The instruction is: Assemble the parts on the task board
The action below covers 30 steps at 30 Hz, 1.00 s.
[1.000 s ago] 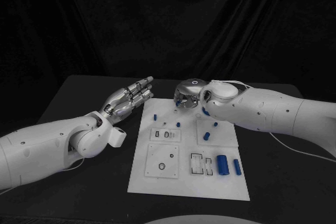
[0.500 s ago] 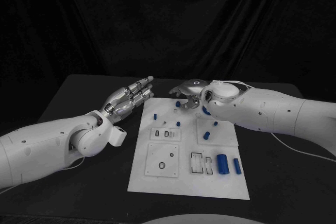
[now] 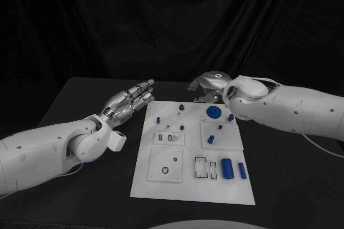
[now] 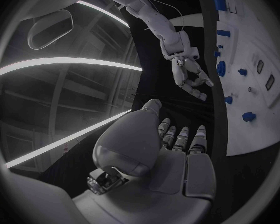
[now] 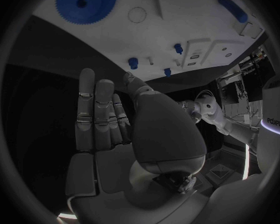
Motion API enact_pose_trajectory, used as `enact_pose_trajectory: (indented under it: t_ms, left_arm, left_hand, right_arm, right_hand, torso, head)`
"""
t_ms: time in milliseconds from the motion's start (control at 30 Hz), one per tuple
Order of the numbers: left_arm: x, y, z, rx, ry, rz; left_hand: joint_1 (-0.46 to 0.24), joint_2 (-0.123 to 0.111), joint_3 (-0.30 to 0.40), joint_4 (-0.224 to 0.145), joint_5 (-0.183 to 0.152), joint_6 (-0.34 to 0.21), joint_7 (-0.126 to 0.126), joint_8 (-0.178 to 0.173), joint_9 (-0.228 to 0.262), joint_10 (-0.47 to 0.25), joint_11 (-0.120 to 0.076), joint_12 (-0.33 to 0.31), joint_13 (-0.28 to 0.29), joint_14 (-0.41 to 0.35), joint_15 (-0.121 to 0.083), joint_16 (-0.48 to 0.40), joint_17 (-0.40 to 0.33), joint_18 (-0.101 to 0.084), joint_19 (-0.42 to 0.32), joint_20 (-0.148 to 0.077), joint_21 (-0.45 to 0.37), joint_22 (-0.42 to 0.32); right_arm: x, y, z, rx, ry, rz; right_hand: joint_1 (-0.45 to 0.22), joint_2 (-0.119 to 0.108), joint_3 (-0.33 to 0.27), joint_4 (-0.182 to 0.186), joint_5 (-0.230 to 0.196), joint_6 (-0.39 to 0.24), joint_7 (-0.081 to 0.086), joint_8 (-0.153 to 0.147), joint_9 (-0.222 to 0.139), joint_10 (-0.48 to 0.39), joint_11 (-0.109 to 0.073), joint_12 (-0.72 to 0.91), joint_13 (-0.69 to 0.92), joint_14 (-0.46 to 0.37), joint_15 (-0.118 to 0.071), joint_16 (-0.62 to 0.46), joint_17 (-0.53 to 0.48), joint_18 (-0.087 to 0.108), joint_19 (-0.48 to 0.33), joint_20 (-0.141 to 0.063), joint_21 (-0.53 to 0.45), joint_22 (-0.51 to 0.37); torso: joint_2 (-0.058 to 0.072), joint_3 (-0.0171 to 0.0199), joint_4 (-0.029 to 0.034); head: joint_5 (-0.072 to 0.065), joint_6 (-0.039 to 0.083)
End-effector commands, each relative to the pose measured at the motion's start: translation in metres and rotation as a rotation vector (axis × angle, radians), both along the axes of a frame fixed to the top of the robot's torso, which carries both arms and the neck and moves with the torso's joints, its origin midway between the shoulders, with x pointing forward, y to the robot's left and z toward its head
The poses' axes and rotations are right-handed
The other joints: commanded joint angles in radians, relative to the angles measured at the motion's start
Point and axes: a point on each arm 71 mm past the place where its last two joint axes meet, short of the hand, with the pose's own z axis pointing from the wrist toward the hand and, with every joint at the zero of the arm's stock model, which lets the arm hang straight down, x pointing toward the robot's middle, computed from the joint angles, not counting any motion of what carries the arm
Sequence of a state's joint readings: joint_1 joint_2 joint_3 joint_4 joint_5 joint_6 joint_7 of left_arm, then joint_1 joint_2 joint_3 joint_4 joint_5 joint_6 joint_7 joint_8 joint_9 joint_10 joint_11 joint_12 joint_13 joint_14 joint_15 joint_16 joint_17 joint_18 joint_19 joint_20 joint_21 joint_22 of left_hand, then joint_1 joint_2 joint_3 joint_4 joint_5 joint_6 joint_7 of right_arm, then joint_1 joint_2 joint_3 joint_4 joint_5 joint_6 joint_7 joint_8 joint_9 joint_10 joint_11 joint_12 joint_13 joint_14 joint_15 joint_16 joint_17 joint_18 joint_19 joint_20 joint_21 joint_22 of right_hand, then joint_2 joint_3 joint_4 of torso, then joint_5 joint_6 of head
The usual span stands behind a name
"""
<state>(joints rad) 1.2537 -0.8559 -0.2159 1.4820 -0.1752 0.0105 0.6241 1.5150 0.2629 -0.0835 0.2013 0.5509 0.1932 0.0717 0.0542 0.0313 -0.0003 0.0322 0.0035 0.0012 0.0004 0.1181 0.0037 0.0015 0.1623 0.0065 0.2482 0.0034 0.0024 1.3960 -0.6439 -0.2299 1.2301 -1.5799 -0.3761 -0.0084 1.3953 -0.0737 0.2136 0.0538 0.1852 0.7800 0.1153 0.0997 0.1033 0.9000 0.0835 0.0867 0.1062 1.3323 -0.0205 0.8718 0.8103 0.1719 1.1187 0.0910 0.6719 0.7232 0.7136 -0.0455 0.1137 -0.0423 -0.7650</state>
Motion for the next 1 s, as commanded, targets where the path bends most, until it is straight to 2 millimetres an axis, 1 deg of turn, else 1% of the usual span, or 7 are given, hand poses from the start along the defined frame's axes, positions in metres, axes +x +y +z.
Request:
enact_pose_trajectory:
  t_ms: [33,267,367,433,567,667,1000]
  left_arm:
    - [-0.001,0.001,0.001,-0.010,-0.004,-0.007]
    - [-0.001,0.003,-0.002,-0.011,0.002,-0.010]
    - [-0.002,0.004,-0.003,-0.012,0.007,-0.012]
    - [-0.002,0.004,-0.004,-0.012,0.009,-0.014]
    - [-0.003,0.004,-0.005,-0.013,0.013,-0.017]
    - [-0.004,0.004,-0.005,-0.013,0.016,-0.018]
    - [-0.004,0.003,-0.007,-0.012,0.024,-0.025]
  left_hand:
    - [0.000,0.011,0.008,-0.001,0.005,0.006,-0.001,0.007,0.001,0.000,0.005,-0.004,-0.001,0.000,0.007,-0.004,-0.001,0.017,-0.001,0.006,0.001,0.002]
    - [0.000,0.011,0.010,-0.002,0.006,0.006,0.000,0.007,0.001,0.000,0.006,-0.004,-0.001,0.000,0.008,-0.004,-0.001,0.018,-0.001,0.007,0.001,0.002]
    - [0.001,0.012,0.013,-0.003,0.006,0.006,0.001,0.008,0.001,0.000,0.007,-0.004,-0.001,0.000,0.010,-0.004,-0.001,0.017,-0.002,0.007,0.000,0.001]
    - [0.001,0.012,0.015,-0.004,0.006,0.006,0.001,0.008,0.001,0.000,0.007,-0.004,-0.001,0.000,0.012,-0.004,-0.001,0.017,-0.002,0.007,0.000,0.001]
    - [0.003,0.012,0.018,-0.006,0.007,0.005,0.001,0.009,0.001,0.000,0.007,-0.004,-0.001,0.000,0.016,-0.004,-0.001,0.017,-0.001,0.009,0.001,0.001]
    - [0.003,0.012,0.019,-0.007,0.007,0.006,0.000,0.009,0.001,0.000,0.007,-0.004,-0.001,0.000,0.016,-0.004,-0.001,0.017,-0.001,0.009,0.001,0.002]
    - [0.003,0.012,0.021,-0.008,0.007,0.005,0.000,0.009,0.001,0.000,0.006,-0.004,-0.001,0.000,0.017,-0.004,-0.001,0.017,-0.001,0.010,0.001,0.002]
  right_arm:
    - [-0.010,-0.017,0.011,0.004,0.011,-0.034]
    - [-0.027,-0.051,0.010,-0.014,0.057,-0.078]
    - [-0.030,-0.064,0.003,-0.031,0.087,-0.115]
    - [-0.031,-0.071,-0.001,-0.041,0.104,-0.142]
    - [-0.032,-0.083,-0.011,-0.065,0.141,-0.198]
    - [-0.032,-0.086,-0.016,-0.074,0.155,-0.217]
    - [-0.029,-0.085,-0.026,-0.079,0.163,-0.232]
  right_hand:
    - [0.005,0.021,0.003,0.005,0.003,0.024,0.005,-0.005,-0.002,0.064,0.002,0.023,0.012,-0.044,0.008,-0.085,-0.084,0.009,-0.011,0.003,-0.025,0.002]
    - [0.006,0.019,0.013,0.012,0.003,0.046,-0.010,-0.035,-0.011,0.153,-0.043,0.321,0.224,-0.146,0.030,-0.244,-0.169,0.011,-0.058,0.011,-0.102,-0.001]
    - [-0.016,0.008,-0.013,0.032,-0.027,0.053,-0.020,-0.033,-0.011,0.026,-0.054,0.758,0.602,-0.070,-0.001,0.079,0.167,0.008,-0.037,0.013,-0.078,0.060]
    - [-0.046,0.005,-0.031,0.059,-0.040,0.051,-0.016,-0.033,-0.009,0.135,-0.059,1.017,0.868,-0.018,0.000,0.234,0.323,0.007,-0.032,0.011,-0.044,0.112]
    - [-0.104,0.004,-0.071,0.098,-0.054,0.065,-0.018,-0.030,0.002,0.558,-0.072,1.407,1.344,0.170,-0.021,0.566,0.628,-0.062,0.190,-0.018,0.389,0.468]
    - [-0.136,0.008,-0.087,0.117,-0.052,0.066,-0.020,-0.032,0.008,0.671,-0.079,1.484,1.465,0.221,-0.032,0.659,0.719,-0.090,0.271,-0.031,0.549,0.593]
    - [-0.139,0.021,-0.096,0.105,-0.048,0.019,-0.039,-0.034,0.003,0.611,-0.096,1.414,1.363,0.160,-0.046,0.356,0.439,-0.075,0.248,-0.045,0.472,0.563]
  torso:
    - [-0.002,-0.0001,-0.0018]
    - [-0.007,-0.0032,-0.0081]
    - [-0.009,-0.0050,-0.0109]
    - [-0.009,-0.0069,-0.0138]
    - [-0.011,-0.0102,-0.0206]
    - [-0.012,-0.0113,-0.0226]
    - [-0.013,-0.0122,-0.0254]
  head:
    - [-0.006,-0.004]
    - [-0.003,-0.010]
    - [0.000,-0.011]
    - [0.004,-0.012]
    - [0.009,-0.018]
    - [0.016,-0.021]
    - [0.018,-0.023]
